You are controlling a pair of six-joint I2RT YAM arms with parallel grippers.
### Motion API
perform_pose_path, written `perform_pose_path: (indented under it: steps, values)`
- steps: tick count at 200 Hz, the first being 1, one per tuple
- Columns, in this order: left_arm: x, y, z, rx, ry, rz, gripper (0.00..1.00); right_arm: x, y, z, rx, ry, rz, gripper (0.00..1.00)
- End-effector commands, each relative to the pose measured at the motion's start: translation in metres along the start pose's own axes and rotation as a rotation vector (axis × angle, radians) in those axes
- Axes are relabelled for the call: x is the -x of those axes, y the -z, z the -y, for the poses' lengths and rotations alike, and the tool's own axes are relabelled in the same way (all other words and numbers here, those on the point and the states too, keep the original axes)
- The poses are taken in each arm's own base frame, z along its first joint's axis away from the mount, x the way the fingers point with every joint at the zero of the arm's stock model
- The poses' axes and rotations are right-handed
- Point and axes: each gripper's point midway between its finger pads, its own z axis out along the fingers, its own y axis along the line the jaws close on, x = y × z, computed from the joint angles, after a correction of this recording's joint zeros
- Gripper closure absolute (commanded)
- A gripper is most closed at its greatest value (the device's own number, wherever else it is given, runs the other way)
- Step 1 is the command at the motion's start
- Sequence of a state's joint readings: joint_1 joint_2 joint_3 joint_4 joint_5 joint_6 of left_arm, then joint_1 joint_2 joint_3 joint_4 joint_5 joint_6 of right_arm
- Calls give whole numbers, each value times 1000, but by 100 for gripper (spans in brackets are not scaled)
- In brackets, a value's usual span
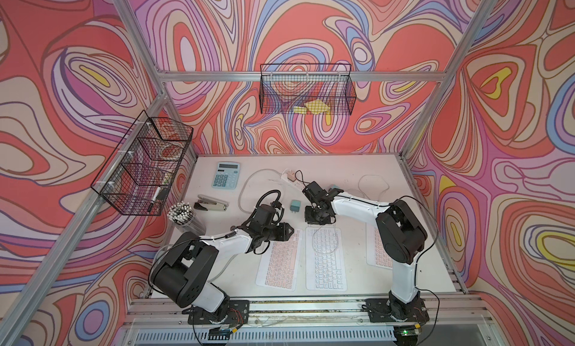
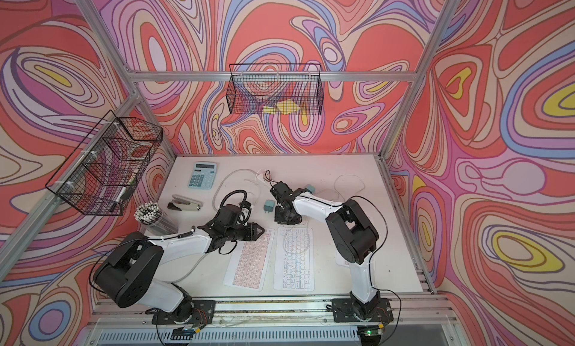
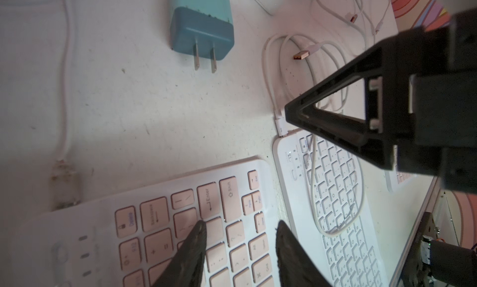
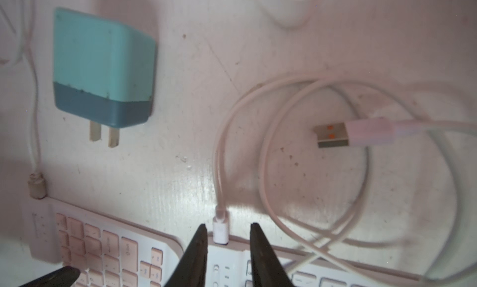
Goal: Unplug the wireless keyboard
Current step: Remove the power cord from the keyboard.
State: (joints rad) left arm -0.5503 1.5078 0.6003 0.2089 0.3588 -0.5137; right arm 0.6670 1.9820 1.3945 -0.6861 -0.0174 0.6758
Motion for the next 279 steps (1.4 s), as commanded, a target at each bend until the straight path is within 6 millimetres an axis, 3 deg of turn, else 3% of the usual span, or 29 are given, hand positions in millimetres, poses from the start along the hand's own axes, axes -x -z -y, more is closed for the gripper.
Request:
perform_pose_path:
  steps: [1,42,122,191,220,252,277,279]
  values:
    - [7,2,9,-40,-16,41,54,-7,-4,0,-51,-11,-19,67]
    - [5,2,8,-42,-30,43,54,-12,-14,0,-89,-6,-48,67]
    - [6,2,10,-58,-36,52,54,-25,-25,5,-179,11,-108,79]
    - [3,2,24,-118,-45,25,55,-16,-31,7,-206,-14,-69,87]
    - [-5,4,42,-170,-109,4,56,-14,-38,3,-178,-38,-65,88]
    - [-31,8,70,-224,-294,-42,55,-10,-39,2,-150,-50,-48,88]
    - [-40,14,80,-252,-387,-15,54,-9,-38,2,-120,-55,-36,89]
    - [-49,13,74,-247,-387,-28,54,-9,-39,2,-115,-54,-34,89]
